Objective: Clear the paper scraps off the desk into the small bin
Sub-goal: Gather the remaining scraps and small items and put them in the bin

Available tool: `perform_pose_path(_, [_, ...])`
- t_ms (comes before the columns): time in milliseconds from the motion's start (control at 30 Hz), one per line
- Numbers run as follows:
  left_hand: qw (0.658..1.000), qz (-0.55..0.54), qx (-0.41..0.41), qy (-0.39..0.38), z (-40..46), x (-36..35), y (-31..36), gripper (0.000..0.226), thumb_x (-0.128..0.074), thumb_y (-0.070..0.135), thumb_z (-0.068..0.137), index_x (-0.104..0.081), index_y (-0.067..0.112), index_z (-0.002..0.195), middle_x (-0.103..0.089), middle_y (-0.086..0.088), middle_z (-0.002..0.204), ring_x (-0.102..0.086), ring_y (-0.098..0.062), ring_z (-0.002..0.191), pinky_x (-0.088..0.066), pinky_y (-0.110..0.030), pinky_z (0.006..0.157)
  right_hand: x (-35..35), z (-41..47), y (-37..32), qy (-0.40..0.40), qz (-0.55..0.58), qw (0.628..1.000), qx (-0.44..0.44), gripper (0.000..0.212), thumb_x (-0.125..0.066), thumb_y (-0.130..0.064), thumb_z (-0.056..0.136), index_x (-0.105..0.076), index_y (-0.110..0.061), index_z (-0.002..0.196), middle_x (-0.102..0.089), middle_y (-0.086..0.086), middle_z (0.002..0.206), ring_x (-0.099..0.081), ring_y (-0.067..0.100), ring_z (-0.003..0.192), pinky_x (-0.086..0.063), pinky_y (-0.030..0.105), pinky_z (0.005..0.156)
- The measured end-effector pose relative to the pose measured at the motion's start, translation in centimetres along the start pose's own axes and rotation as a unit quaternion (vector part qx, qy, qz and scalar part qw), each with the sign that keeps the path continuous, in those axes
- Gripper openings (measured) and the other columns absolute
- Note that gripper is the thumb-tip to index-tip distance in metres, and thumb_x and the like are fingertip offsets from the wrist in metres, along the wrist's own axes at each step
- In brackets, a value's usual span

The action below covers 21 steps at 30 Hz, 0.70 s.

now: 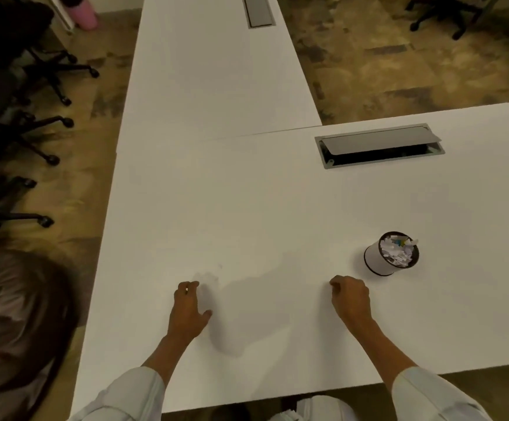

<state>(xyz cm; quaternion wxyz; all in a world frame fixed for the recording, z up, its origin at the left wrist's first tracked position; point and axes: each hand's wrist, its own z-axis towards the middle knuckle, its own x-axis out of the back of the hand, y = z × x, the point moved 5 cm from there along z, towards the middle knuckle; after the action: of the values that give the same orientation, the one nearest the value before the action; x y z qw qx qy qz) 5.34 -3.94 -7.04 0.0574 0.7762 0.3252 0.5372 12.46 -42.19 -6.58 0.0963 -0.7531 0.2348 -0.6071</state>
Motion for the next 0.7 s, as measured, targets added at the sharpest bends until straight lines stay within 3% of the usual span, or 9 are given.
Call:
perform_pose_path(133, [1.0,-0.016,-0.011,0.003,-1.3,-0.2,-1.8,0.075,-0.077,0.017,0.075,-0.039,0.006,0.139,-0.038,-0.011,0.141,-0.042,-0.027,0.13,-0.046,-0.034,0.099,-3.3,-0.6,-6.6,-0.072,0.026,0.992,0.095,0.018,-0.059,-0.005,0.087,-0.073,-0.012,0.095,-0.075,0.004,0.085,-0.071,0.021,0.079,-0.048,0.021,0.067])
perform_pose_path(367, [1.0,0.0,-0.004,-0.003,-1.7,0.2,-3.5,0.071,-0.07,0.023,0.082,-0.035,0.011,0.142,-0.032,-0.007,0.148,-0.036,-0.021,0.136,-0.045,-0.033,0.102,-8.9,0.9,-21.2,-0.132,0.048,0.963,0.231,0.024,-0.054,-0.004,0.091,-0.074,-0.012,0.101,-0.069,0.008,0.098,-0.067,0.024,0.088,-0.055,0.031,0.077])
perform_pose_path(533, [0.999,0.037,-0.017,-0.005,-1.8,0.7,-4.5,0.073,-0.069,0.03,0.083,-0.032,0.012,0.143,-0.034,-0.005,0.148,-0.035,-0.02,0.136,-0.045,-0.031,0.103,-12.3,1.4,-24.7,-0.158,-0.069,0.947,0.273,0.024,-0.051,0.0,0.091,-0.068,-0.003,0.108,-0.06,0.01,0.112,-0.061,0.028,0.1,-0.051,0.031,0.082])
perform_pose_path(700, [0.998,0.058,-0.031,-0.002,-2.2,1.3,-5.1,0.075,-0.068,0.037,0.082,-0.032,0.011,0.143,-0.037,-0.006,0.147,-0.037,-0.021,0.135,-0.044,-0.03,0.104,-13.9,-2.1,-25.5,-0.187,-0.211,0.874,0.396,0.027,-0.042,-0.01,0.096,-0.068,-0.006,0.102,-0.064,0.008,0.105,-0.05,0.027,0.105,-0.044,0.034,0.083])
